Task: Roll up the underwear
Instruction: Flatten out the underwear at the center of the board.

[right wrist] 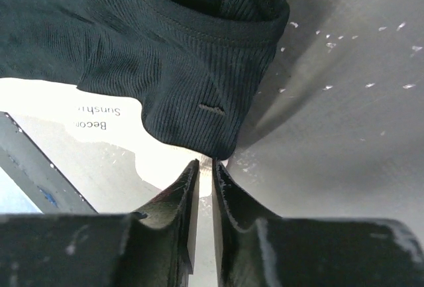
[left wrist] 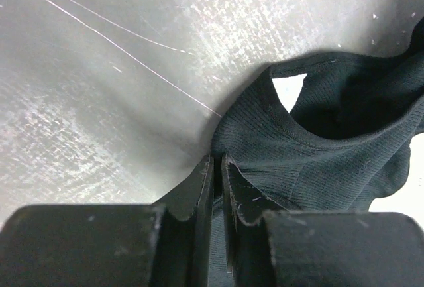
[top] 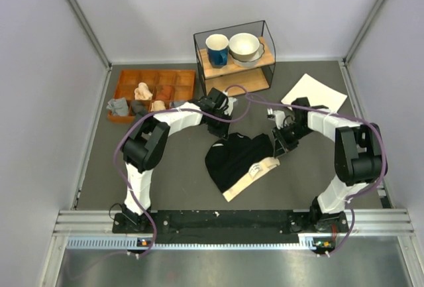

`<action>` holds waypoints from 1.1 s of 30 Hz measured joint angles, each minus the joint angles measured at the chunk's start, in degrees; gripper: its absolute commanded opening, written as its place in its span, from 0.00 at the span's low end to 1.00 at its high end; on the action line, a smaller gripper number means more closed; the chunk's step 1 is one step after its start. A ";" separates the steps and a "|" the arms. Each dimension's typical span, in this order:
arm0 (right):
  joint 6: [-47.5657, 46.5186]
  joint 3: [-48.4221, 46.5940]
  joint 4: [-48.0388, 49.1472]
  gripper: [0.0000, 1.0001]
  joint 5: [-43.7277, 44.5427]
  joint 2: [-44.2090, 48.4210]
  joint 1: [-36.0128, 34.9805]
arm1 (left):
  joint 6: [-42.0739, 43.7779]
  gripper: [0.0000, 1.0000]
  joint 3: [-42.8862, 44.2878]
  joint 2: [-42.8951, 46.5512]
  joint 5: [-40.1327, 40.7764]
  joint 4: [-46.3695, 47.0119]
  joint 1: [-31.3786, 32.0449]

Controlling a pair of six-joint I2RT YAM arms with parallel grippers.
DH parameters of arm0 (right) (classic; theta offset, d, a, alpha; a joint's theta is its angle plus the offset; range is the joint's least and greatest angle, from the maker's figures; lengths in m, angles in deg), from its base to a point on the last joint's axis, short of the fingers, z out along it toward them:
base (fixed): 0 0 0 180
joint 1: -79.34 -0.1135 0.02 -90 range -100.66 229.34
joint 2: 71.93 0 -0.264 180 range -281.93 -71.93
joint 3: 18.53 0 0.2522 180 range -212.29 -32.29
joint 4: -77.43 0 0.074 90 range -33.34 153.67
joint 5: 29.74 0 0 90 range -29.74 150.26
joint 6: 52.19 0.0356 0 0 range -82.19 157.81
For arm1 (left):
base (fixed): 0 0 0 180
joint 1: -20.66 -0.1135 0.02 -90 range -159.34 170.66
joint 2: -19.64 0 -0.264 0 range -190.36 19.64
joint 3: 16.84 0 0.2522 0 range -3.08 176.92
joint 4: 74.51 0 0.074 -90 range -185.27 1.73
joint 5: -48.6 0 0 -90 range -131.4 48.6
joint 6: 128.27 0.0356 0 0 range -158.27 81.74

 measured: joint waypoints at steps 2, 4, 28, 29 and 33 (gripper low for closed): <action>0.13 -0.02 -0.13 0.04 -0.63 -0.46 0.00 | -0.46 0.07 0.00 0.00 0.87 0.07 -0.02; 0.31 -0.07 -0.46 0.02 -1.05 -0.79 0.00 | -1.44 0.05 -0.09 0.04 1.90 0.13 -0.11; -3.08 -19.96 -5.70 0.39 -0.50 -9.90 -0.66 | -21.31 0.62 -24.39 22.05 8.15 18.01 -5.16; -3.21 -17.81 -5.77 0.40 -1.20 -9.42 -0.87 | -21.33 0.64 -24.46 22.84 7.98 18.01 -5.16; -3.08 -10.73 -6.19 0.43 -2.12 -8.15 -2.21 | -20.28 0.68 -24.83 29.31 7.80 17.73 -5.25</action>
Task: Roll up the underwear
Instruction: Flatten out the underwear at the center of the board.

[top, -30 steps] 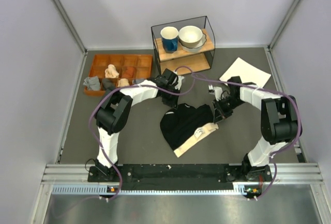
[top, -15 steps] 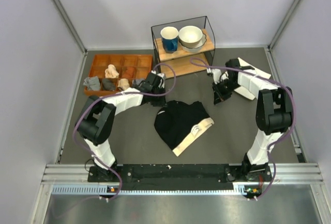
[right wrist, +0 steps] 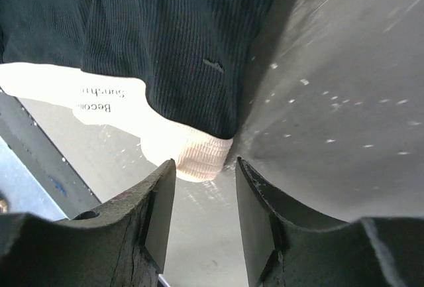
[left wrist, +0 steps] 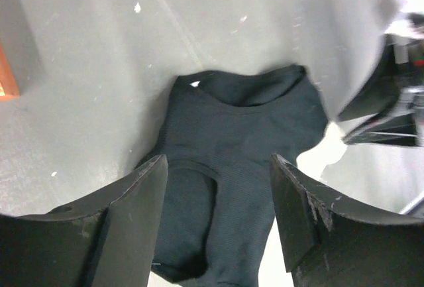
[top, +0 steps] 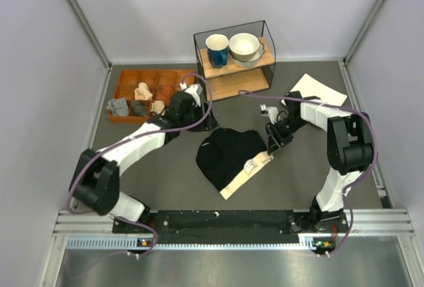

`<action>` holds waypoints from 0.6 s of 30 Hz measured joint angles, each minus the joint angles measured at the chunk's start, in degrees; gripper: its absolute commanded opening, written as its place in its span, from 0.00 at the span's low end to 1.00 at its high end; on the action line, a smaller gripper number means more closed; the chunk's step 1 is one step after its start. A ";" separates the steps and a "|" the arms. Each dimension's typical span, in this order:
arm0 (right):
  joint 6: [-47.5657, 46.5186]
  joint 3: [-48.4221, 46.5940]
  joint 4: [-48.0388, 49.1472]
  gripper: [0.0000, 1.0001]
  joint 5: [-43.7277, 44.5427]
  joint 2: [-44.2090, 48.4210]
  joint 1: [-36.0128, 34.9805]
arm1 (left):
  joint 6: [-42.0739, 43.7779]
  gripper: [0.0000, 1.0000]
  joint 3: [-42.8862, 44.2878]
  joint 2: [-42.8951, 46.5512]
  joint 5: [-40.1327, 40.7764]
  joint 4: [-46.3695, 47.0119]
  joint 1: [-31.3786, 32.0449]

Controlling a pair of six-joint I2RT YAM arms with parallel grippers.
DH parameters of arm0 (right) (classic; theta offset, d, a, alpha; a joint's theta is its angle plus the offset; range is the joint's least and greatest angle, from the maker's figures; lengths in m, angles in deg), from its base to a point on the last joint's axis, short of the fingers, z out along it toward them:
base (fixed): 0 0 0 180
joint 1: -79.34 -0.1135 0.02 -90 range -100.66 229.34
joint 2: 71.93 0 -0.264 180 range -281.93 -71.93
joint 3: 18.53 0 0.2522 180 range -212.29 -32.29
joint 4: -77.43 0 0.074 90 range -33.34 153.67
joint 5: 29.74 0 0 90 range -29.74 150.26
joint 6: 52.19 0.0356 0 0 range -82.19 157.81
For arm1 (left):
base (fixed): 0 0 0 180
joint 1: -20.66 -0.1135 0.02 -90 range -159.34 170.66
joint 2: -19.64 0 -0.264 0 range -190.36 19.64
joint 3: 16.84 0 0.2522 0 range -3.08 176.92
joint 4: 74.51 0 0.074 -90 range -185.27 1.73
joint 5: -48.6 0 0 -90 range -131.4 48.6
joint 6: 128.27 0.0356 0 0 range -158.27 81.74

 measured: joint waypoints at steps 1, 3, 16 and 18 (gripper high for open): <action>0.04 1.03 -0.02 0.43 0.04 0.13 -0.20 | 0.35 0.68 -0.20 2.03 -0.15 -0.17 0.00; 0.15 2.49 0.17 0.43 0.13 0.26 -0.48 | 1.62 0.68 -1.53 7.80 -2.34 -0.13 -0.13; 3.17 6.25 2.47 0.09 0.83 0.87 -2.69 | 2.58 0.61 -24.52 23.71 -15.85 3.91 15.98; 3.50 6.25 2.82 0.05 1.36 1.01 -2.69 | 2.05 0.57 -25.11 20.90 -15.54 5.90 18.88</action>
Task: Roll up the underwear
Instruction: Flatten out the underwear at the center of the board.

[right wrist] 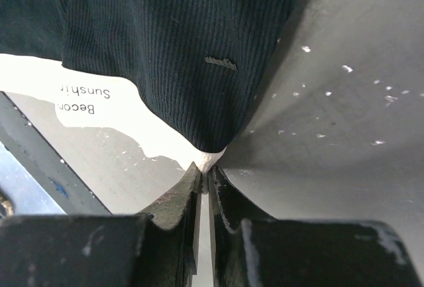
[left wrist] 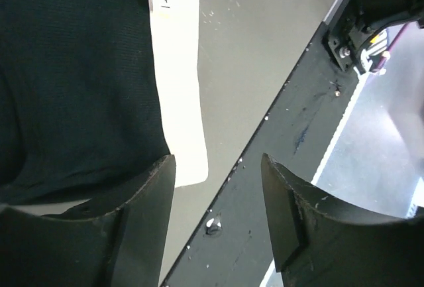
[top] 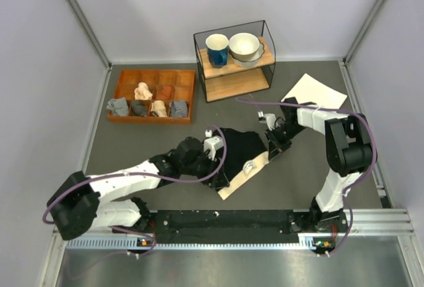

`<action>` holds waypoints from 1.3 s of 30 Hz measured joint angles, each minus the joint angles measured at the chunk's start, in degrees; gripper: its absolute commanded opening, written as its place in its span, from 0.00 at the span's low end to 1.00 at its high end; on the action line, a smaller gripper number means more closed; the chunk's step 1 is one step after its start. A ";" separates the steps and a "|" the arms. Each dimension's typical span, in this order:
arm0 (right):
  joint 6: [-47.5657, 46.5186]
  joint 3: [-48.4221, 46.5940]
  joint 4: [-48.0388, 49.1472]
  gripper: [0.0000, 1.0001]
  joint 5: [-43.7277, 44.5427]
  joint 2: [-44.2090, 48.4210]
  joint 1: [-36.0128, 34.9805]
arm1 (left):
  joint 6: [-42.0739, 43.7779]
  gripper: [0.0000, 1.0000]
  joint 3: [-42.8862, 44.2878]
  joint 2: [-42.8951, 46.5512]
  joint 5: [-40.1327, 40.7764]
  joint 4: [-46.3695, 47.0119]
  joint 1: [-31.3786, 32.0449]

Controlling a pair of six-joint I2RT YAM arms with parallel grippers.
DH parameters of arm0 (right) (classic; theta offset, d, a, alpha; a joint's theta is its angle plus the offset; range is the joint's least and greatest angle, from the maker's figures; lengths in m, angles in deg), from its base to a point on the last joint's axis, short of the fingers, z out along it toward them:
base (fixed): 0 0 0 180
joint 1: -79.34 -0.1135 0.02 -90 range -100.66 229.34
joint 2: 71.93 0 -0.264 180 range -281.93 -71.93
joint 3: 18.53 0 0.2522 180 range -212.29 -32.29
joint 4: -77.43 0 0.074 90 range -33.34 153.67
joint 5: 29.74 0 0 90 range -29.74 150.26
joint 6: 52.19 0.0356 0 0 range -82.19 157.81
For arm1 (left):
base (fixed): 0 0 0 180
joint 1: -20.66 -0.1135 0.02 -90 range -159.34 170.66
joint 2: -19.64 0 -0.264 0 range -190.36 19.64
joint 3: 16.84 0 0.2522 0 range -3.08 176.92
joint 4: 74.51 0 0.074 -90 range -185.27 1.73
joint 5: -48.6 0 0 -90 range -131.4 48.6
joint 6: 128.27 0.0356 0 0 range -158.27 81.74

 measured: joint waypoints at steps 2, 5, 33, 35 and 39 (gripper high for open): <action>0.07 0.00 0.15 0.04 0.98 0.37 0.00 | -0.17 0.50 0.09 -3.98 0.52 2.62 1.79; -0.09 0.00 0.61 0.02 3.34 1.33 0.00 | 0.00 0.45 1.11 -10.16 0.83 3.82 3.45; -19.67 -3.76 -3.58 0.52 12.11 16.57 2.10 | 9.84 0.86 6.86 4.61 20.48 -8.52 -6.14; -21.66 0.55 -3.06 0.53 9.53 22.67 -2.27 | 7.06 0.86 4.92 3.56 18.78 -8.09 -8.98; -21.94 9.03 1.20 0.52 7.58 28.35 -16.96 | 2.01 0.85 1.68 2.78 15.61 -7.80 -13.09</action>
